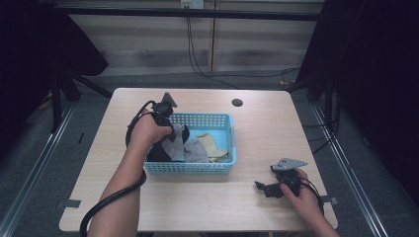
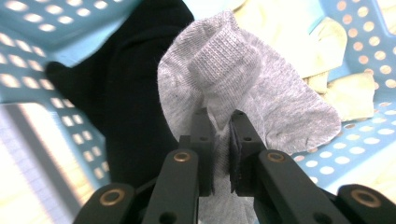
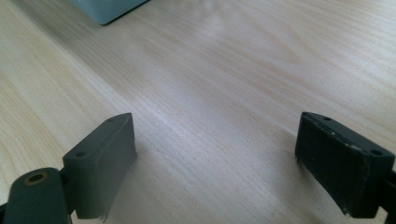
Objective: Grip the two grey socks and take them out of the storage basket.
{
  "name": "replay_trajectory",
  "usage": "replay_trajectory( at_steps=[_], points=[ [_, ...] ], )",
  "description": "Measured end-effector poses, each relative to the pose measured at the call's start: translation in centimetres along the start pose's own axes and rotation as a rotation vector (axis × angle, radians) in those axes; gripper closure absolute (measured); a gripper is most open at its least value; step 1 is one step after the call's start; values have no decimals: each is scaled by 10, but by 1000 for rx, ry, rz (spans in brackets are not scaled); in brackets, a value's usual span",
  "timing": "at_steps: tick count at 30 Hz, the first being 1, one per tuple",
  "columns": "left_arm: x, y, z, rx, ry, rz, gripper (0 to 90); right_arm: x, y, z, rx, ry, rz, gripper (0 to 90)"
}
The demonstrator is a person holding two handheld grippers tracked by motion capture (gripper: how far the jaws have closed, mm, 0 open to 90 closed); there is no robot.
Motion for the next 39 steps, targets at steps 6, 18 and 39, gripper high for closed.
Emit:
replay_trajectory(
  at_steps=[6, 18, 39],
  points=[
    [-6, 3, 22, 19, 19, 6, 817, 0, 0, 0, 1, 0, 0, 120],
    [-21, 0, 59, 51, 34, 77, 819, 0, 0, 0, -3, -1, 0, 120],
    [-61, -30, 94, 55, 79, 165, 816, 0, 0, 0, -3, -1, 0, 120]
  ],
)
Point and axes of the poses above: each handheld gripper's, and its own axes: z roughly backward along the jaws, y roughly out of its top, x roughly to its right, the point moved 10 cm from there along -z, roughly forward along the jaws, and after that the axes turned 1 degree about x, right-handed, at the moved point
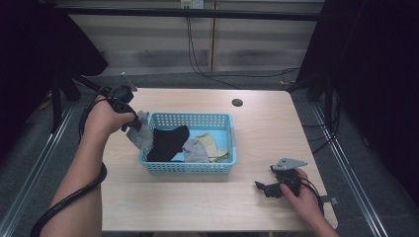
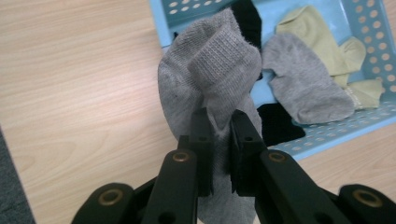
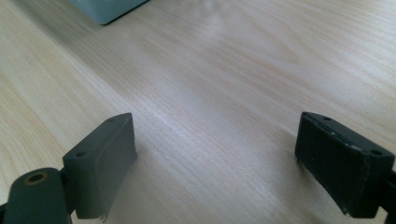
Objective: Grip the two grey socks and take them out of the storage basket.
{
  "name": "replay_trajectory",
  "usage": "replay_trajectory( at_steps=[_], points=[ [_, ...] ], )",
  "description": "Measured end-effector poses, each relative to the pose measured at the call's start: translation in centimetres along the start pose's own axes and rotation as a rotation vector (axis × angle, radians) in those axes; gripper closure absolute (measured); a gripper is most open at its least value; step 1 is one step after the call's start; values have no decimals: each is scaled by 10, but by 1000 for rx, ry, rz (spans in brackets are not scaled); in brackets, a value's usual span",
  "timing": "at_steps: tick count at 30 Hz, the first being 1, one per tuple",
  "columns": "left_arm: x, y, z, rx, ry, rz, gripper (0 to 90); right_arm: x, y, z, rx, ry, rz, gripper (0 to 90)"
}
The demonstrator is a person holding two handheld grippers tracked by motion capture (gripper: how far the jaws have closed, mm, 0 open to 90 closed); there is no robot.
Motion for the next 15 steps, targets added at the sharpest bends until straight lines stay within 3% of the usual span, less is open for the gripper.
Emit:
replay_trajectory(
  at_steps=[7, 15],
  points=[
    [-18, -13, 0, -11, 21, 21, 815, 0, 0, 0, 0, 0, 0, 120],
    [-40, -33, -12, -18, 30, 60, 812, 0, 0, 0, 2, 0, -1, 120]
  ],
)
Point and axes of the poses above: each handheld gripper's, and its own axes: z roughly backward along the jaws, y roughly out of its top, x roughly to its right, the point moved 10 cm from there along -z, roughly forward along the jaws, and after that the axes turned 1 degree about x, right-handed, at the moved point
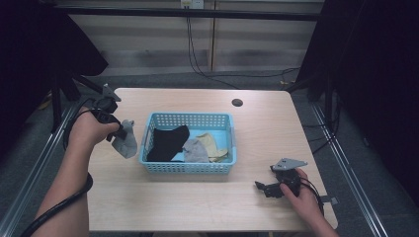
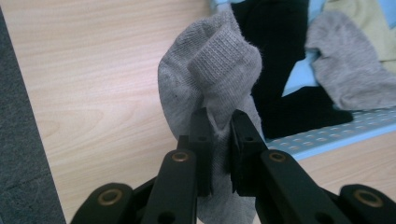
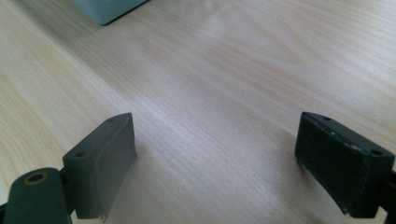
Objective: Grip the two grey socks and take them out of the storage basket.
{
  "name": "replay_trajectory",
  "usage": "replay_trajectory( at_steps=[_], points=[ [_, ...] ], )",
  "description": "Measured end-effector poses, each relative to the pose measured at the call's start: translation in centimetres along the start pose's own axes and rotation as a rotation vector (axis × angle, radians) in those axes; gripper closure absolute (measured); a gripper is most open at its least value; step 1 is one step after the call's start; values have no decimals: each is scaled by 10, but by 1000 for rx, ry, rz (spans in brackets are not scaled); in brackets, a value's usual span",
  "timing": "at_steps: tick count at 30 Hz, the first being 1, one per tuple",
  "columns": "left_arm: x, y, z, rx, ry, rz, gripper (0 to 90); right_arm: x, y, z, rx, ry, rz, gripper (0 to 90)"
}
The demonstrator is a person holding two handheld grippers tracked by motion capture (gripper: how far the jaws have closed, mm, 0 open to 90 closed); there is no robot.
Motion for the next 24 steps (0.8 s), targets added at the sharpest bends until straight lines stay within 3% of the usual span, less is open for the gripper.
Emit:
replay_trajectory(
  at_steps=[6, 11, 12, 13, 14, 19, 24],
  points=[
    [-16, -13, -18, -7, 19, 4, 802, 0, 0, 0, 0, 0, 1, 119],
    [-18, -18, -29, -20, 16, 1, 791, 0, 0, 0, 0, 0, -2, 120],
    [-17, -19, -31, -21, 9, 8, 785, 0, 0, 0, 0, 1, -1, 120],
    [-17, -19, -33, -16, 5, 17, 693, 0, 0, 0, 1, 0, 2, 120],
    [-17, -18, -35, -6, 7, 24, 693, 0, 0, 0, 1, 0, 2, 120],
    [-13, -10, -31, 24, 27, -15, 552, 0, 0, 0, 0, 0, -2, 120],
    [0, -3, -28, 36, 11, -40, 539, 0, 0, 0, -1, 0, -1, 119]
  ],
)
Point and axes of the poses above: each handheld gripper's, and its own axes: z roughly backward along the jaws, y roughly out of its top, x roughly to its right, the point moved 10 cm from there along -z, roughly forward along the jaws, and after that the axes turned 1 degree about x, right-handed, at the moved point
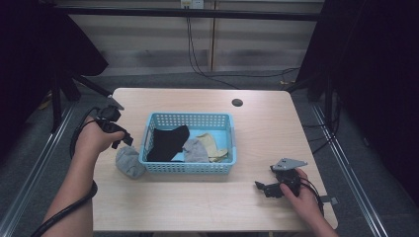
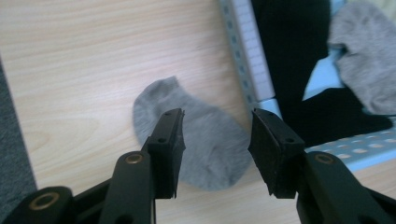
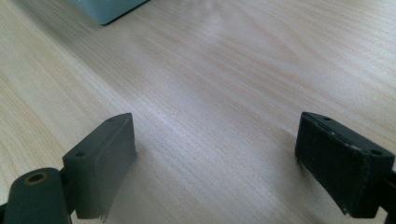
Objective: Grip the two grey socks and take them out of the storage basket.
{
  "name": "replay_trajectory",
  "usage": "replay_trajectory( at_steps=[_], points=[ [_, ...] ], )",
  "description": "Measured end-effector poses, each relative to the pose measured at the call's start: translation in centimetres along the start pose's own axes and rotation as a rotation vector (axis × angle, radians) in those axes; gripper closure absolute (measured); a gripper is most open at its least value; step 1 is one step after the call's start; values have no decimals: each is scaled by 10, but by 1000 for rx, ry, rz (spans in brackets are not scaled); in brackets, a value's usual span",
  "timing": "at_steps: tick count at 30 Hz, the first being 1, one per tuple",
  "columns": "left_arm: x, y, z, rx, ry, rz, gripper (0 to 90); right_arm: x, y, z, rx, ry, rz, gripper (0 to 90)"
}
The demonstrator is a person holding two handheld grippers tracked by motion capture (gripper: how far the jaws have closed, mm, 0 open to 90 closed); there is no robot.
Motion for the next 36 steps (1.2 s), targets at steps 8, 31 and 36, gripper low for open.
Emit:
replay_trajectory(
  at_steps=[8, 31, 36],
  points=[
    [35, 17, -1, 18, -41, -66, 512, 0, 0, 0, -1, 0, 0, 119],
    [107, 36, -41, 6, -103, -204, 362, 0, 0, 0, -1, 0, 0, 120],
    [117, 39, -49, 7, -111, -213, 349, 0, 0, 0, -1, 0, -1, 120]
  ],
)
Point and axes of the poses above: each handheld gripper's, and its own axes: z roughly backward along the jaws, y roughly out of its top, x roughly to its right, the point moved 10 cm from there along -z, roughly forward along the jaws, and after that the axes turned 1 degree about x, right-handed, at the moved point
